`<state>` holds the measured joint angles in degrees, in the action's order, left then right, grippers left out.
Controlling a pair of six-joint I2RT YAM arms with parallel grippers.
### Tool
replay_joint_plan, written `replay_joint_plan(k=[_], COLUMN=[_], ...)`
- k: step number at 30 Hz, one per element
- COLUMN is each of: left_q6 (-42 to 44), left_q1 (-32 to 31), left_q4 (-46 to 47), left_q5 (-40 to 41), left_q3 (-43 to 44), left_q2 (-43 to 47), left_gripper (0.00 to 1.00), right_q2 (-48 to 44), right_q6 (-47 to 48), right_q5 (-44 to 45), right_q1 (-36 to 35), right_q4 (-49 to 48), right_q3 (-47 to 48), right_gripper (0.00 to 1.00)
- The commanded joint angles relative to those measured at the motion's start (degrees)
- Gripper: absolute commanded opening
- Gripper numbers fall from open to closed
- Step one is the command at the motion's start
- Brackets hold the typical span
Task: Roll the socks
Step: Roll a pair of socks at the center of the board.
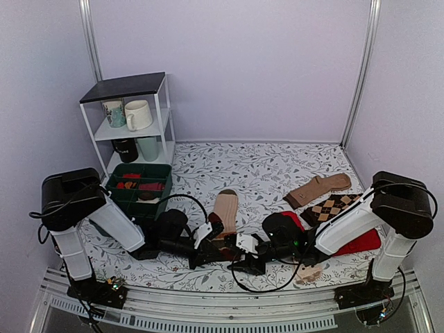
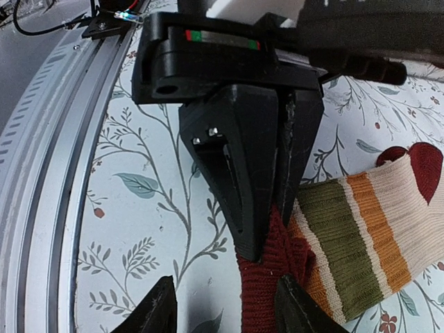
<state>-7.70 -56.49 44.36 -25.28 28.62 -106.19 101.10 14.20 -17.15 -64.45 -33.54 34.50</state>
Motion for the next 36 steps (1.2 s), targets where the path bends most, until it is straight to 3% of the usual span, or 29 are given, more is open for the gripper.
replay_joint_plan(k=[1, 6, 12, 14, 17, 21, 29, 36], left_q6=[-0.6, -0.6, -0.6, -0.5, -0.3, 0.5, 5.2, 11.3], left_q1=[0.6, 0.7, 0.8, 0.8, 0.8, 0.8, -0.4, -6.8], left_q4=[-9.1, -8.9, -8.8, -8.6, -8.1, -7.0, -7.2, -8.4], left_q5=[0.3, 0.1, -0.3, -0.4, -0.3, 2.5, 11.1, 16.2], left_q3=[-2.3, -2.3, -2.4, -2.6, -3.0, -4.4, -8.6, -9.3], left_q2=[-3.3, -3.4, -3.4, -3.1, -2.4, 0.9, 15.7, 19.9], left_gripper=[0.0, 0.0, 0.0, 0.0, 0.01, 0.2, 0.33, 0.37], right_q2=[2.8, 4.5, 5.7, 6.4, 7.1, 7.6, 9.9, 15.7], right_q6=[-0.9, -2.2, -4.3, -5.0, -6.5, -9.1, -15.4, -16.5], right_q5=[2.9, 5.6, 6.0, 6.7, 6.9, 5.0, -6.9, -14.8], right_q1=[-0.2, -0.2, -0.2, -0.2, -0.2, 0.0, 5.0, 9.0], right_q4=[1.5, 4.0, 7.7, 9.6, 12.5, 16.4, 25.3, 44.2], right_q3=[1.2, 1.3, 1.4, 1.5, 1.8, 2.8, 8.7, 20.3], right_gripper=[0.47, 0.46, 0.36, 0.3, 0.14, 0.01, 0.0, 0.0])
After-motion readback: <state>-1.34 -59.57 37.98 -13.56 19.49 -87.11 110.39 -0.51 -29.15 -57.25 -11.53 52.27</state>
